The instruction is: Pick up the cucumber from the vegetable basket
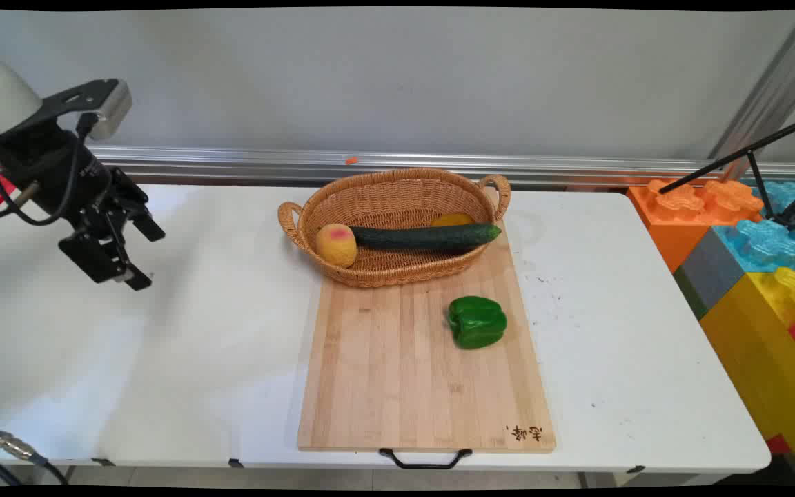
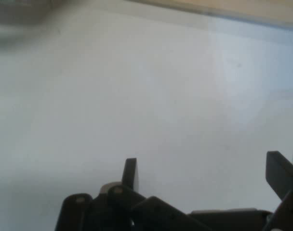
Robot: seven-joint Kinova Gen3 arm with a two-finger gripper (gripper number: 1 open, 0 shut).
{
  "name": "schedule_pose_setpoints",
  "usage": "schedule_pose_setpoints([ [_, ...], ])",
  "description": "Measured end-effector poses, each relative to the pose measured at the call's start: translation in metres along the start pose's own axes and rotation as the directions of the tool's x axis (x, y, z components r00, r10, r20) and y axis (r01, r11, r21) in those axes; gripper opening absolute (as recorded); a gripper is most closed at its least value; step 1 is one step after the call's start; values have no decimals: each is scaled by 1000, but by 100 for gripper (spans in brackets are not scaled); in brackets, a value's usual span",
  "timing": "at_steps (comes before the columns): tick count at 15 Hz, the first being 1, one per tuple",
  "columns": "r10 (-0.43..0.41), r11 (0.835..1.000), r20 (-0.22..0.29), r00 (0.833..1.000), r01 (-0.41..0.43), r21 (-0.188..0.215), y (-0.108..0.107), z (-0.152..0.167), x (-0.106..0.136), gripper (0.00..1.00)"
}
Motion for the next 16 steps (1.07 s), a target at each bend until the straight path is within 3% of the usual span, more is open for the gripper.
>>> schedule_pose_setpoints([
  [5, -18, 1000, -61, 998, 18, -2, 7, 9, 40, 100],
  [10, 19, 998, -136, 991, -11, 61, -5, 29, 125, 100],
  [13, 62, 994, -167, 984, -46, 100, -18, 41, 159, 100],
  [16, 153, 980, -190, 970, -124, 158, -37, 66, 193, 100],
])
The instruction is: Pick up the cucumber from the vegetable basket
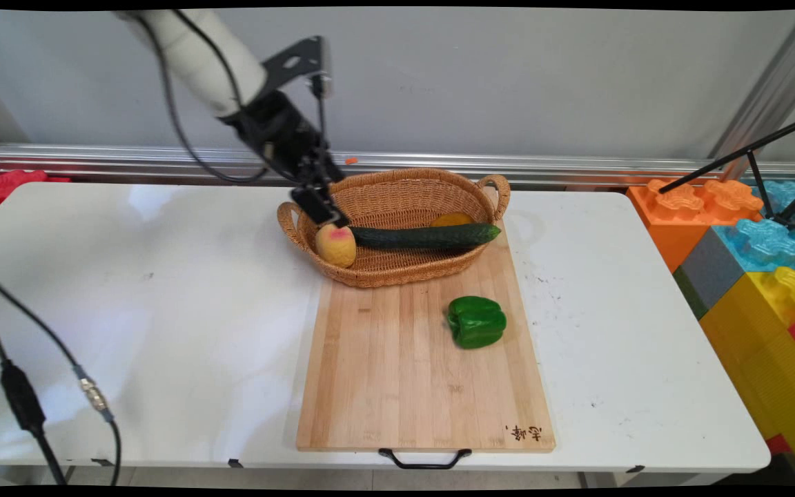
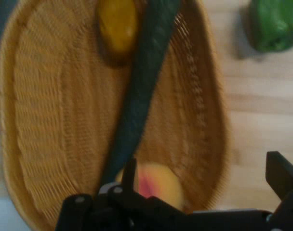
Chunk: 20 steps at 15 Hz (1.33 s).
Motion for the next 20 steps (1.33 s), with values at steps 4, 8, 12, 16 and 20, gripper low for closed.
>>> schedule_pose_setpoints([
  [4, 118, 993, -26, 993, -117, 26, -16, 51, 18, 100],
  [8, 199, 980, -22, 980, -199, 32, -25, 97, 21, 100],
  [12, 235, 971, -14, 972, -235, 34, -30, 130, 16, 100],
  [16, 263, 964, -11, 965, -263, 33, -32, 157, 11, 100],
  [20, 281, 959, -19, 960, -280, 39, -32, 173, 9, 100],
])
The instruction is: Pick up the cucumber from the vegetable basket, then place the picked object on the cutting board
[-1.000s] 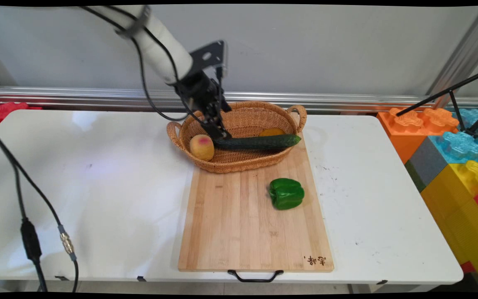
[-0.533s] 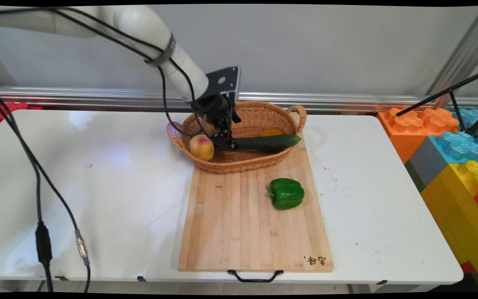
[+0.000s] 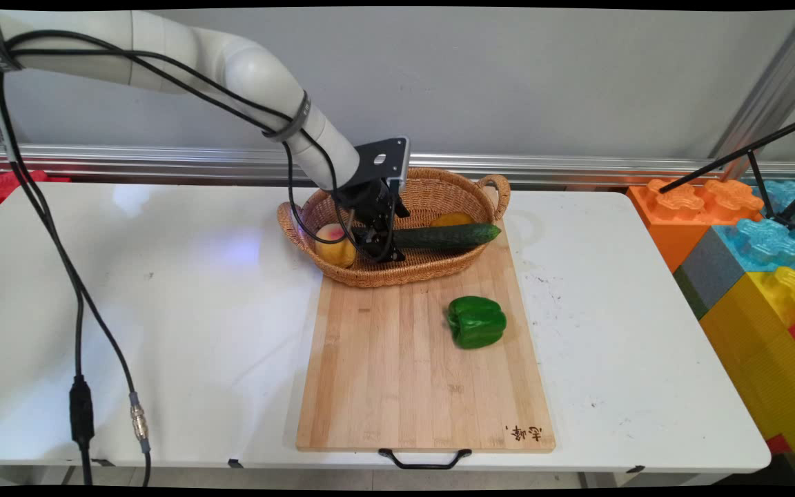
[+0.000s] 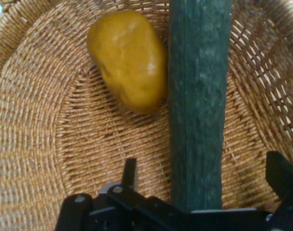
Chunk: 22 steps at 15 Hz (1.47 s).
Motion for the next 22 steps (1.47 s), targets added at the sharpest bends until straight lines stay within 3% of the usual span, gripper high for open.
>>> schedule_pose_setpoints([
  [2, 1, 1000, -5, 1000, -1, 3, 1, 6, 0, 100],
  [3, 2, 1000, -9, 1000, -2, 5, 1, 8, 0, 0],
  [12, 0, 1000, -35, 999, 1, 28, 9, 5, 7, 0],
  [16, 38, 996, -53, 998, -34, 79, 12, -25, 26, 0],
  [22, 108, 979, -59, 992, -96, 182, 10, -83, 69, 0],
])
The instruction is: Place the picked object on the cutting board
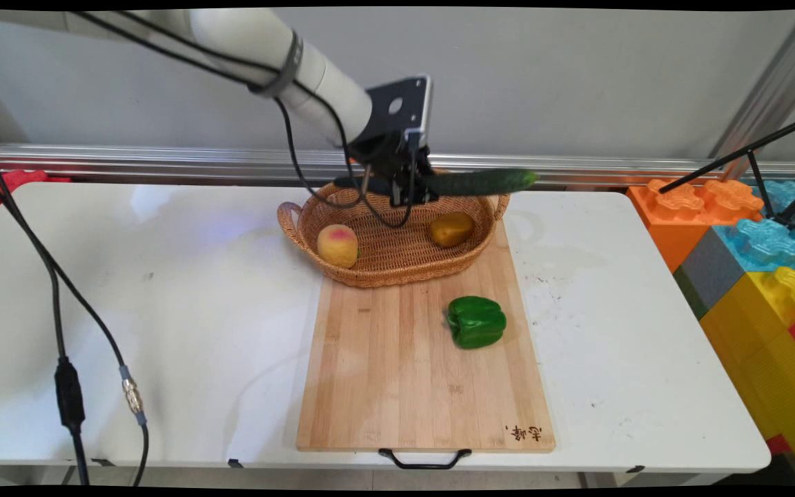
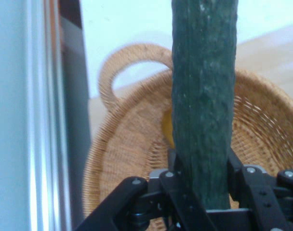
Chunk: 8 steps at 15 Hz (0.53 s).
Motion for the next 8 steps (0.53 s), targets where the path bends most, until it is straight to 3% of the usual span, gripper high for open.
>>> schedule_pose_setpoints([
  [4, -17, 1000, 1, 1000, 17, 11, 0, -26, 27, 0],
  [8, -77, 995, 16, 997, 78, -61, 23, -47, 55, 0],
])
